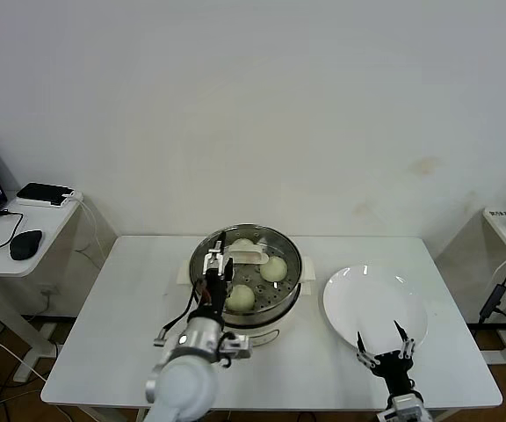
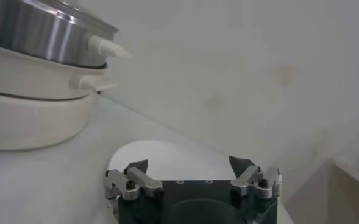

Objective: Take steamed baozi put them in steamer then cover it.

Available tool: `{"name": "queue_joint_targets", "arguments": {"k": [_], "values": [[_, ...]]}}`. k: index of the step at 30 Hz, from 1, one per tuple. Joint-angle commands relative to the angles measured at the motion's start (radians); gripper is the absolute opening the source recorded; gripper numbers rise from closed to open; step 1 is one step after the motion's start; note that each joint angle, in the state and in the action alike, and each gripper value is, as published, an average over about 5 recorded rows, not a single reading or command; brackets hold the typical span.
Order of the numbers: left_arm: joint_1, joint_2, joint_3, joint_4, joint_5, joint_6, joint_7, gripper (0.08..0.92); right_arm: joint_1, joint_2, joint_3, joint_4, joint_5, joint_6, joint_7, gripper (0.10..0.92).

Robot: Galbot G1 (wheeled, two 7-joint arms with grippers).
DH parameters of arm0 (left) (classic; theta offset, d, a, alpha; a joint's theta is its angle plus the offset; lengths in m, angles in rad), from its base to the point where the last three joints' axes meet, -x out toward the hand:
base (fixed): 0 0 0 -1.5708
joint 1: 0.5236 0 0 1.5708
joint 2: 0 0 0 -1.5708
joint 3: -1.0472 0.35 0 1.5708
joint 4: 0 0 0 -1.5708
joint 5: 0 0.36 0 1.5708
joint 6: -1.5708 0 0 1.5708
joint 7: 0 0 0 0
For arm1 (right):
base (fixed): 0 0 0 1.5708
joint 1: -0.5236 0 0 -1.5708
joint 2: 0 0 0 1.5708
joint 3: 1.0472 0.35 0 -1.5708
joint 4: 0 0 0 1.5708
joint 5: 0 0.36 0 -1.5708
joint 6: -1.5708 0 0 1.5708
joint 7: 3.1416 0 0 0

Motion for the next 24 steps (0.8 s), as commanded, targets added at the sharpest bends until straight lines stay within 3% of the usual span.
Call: {"name": "queue_joint_targets", "arguments": {"k": [1,6,10,24], "values": [[0.281,0.022,-0.226,-0.142,-0.820,-0.134,-0.345,0.823,-0.016,-0.034,-0.011,-0.001,0.063,0.015,0.005,0.823],[0.348,0.005,-0.365,-0.128,-1.309,-0.247,-0.445,0.823,-0.042,-0.071,0.002,0.017,0.105,0.030,0.009,0.823],[0.419,0.021,-0.461,-0.130,-1.478,-0.303,-0.441,0.823,-0.047,-0.069,0.007,0.029,0.119,0.028,0.007,0.823],[0.528,0.031,-0.537,-0.050,-1.530,-0.342,-0.360,0.823,-0.108,-0.115,-0.031,0.052,0.276,-0.004,-0.076,0.823]]}}
